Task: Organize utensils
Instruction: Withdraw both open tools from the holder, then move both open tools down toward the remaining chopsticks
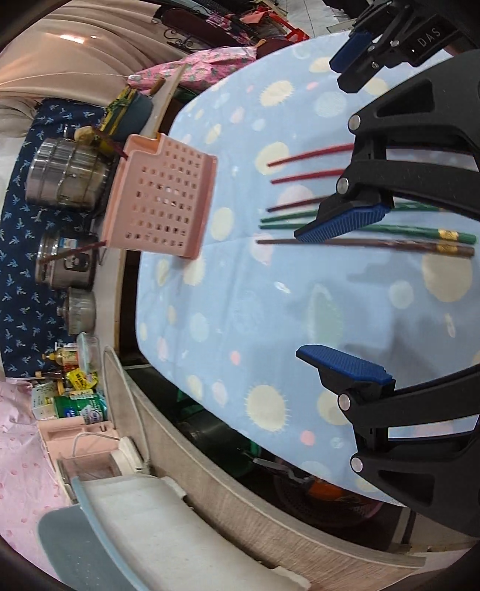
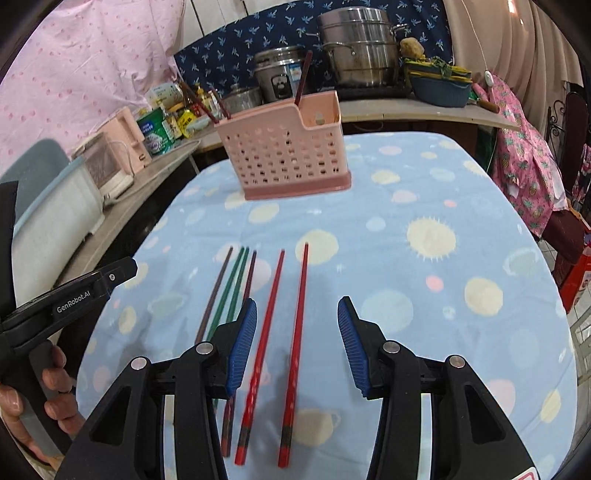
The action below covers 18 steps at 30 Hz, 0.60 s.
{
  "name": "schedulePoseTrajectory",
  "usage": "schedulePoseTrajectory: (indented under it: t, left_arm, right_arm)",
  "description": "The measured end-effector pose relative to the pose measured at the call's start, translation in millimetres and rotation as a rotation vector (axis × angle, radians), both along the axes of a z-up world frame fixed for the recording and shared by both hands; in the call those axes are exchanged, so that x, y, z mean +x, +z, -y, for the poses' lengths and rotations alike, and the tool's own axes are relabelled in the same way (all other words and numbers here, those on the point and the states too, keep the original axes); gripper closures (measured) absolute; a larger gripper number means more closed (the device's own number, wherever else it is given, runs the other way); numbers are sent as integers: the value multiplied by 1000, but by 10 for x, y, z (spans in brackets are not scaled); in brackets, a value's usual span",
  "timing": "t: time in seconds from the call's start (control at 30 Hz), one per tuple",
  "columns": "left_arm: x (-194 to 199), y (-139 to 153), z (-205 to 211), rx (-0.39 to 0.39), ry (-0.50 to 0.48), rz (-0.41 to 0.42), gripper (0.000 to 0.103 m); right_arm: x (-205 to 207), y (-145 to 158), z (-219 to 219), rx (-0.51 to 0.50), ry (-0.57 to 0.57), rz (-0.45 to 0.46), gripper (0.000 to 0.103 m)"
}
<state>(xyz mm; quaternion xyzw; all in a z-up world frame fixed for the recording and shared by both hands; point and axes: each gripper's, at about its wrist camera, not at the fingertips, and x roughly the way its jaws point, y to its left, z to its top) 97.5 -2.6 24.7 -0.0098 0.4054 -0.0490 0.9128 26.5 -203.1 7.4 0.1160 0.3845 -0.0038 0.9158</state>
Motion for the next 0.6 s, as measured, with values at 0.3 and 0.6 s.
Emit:
schedulePoseTrajectory:
  t: [0.3, 0.6]
  left_arm:
    - [-220, -269, -107, 2, -19, -47, 48]
    - [-357, -423, -85, 0, -54, -90, 48]
  right_arm:
    - [-230, -303, -135, -8, 32, -74, 58]
    - [-398, -508, -294, -33, 60, -123, 63]
